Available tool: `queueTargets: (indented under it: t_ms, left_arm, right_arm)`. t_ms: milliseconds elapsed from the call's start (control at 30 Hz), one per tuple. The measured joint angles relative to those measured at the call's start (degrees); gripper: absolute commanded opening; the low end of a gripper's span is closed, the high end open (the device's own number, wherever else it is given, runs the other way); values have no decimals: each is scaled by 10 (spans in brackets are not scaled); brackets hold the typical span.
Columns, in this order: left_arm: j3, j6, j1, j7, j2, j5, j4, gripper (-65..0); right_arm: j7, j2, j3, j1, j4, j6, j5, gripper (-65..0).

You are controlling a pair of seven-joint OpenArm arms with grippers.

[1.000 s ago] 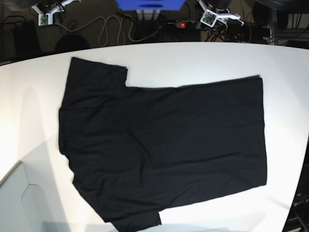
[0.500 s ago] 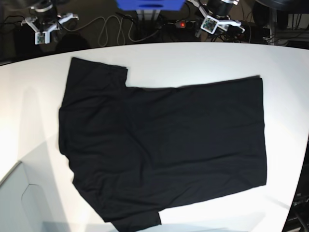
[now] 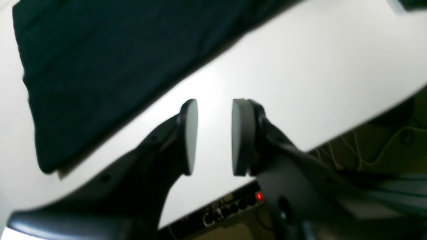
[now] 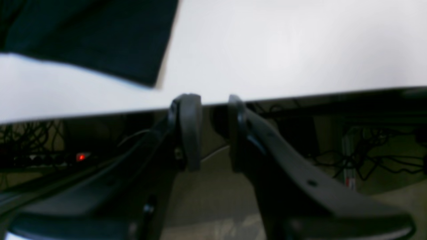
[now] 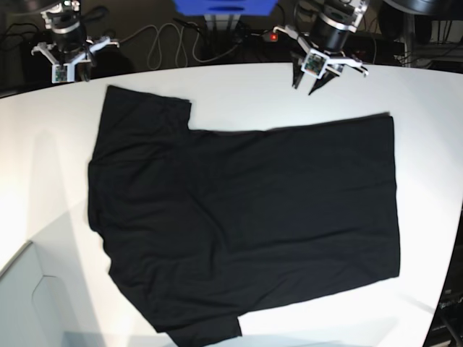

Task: Fold the T-shirt properly
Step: 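Grasp the black T-shirt's shoulder edges with both grippers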

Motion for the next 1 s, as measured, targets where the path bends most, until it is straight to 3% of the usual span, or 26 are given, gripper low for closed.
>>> queueTargets:
  t_ms: [267,367,467,667,900,1000]
  left_arm:
    - [-3,0,-30,0,0,3,0,-480]
    - [-27,-9,-31,0,-2,4,0,-479]
    - [-58,-4,-32,0,-1,43,0,-480]
    - [-57,-9,-32,-2,0,201,0,-480]
    - [-12,-10,-32,-5,1,379,0,-482]
    - [14,-10,-33,-9,2,481,-3,-482]
  right_arm:
    - [-60,0,-1,51,0,0,-3,-524]
    - [-66,0,-2,51,12,0,-76,-524]
    - [-58,2,-32,52,25,-1,-184,-524]
    - [-57,-2,-130,66,25,4,-345,-524]
    - [-56,1,-144,71,25,4,-396,-524]
    - [-57,2,-155,68,25,3,-503,-524]
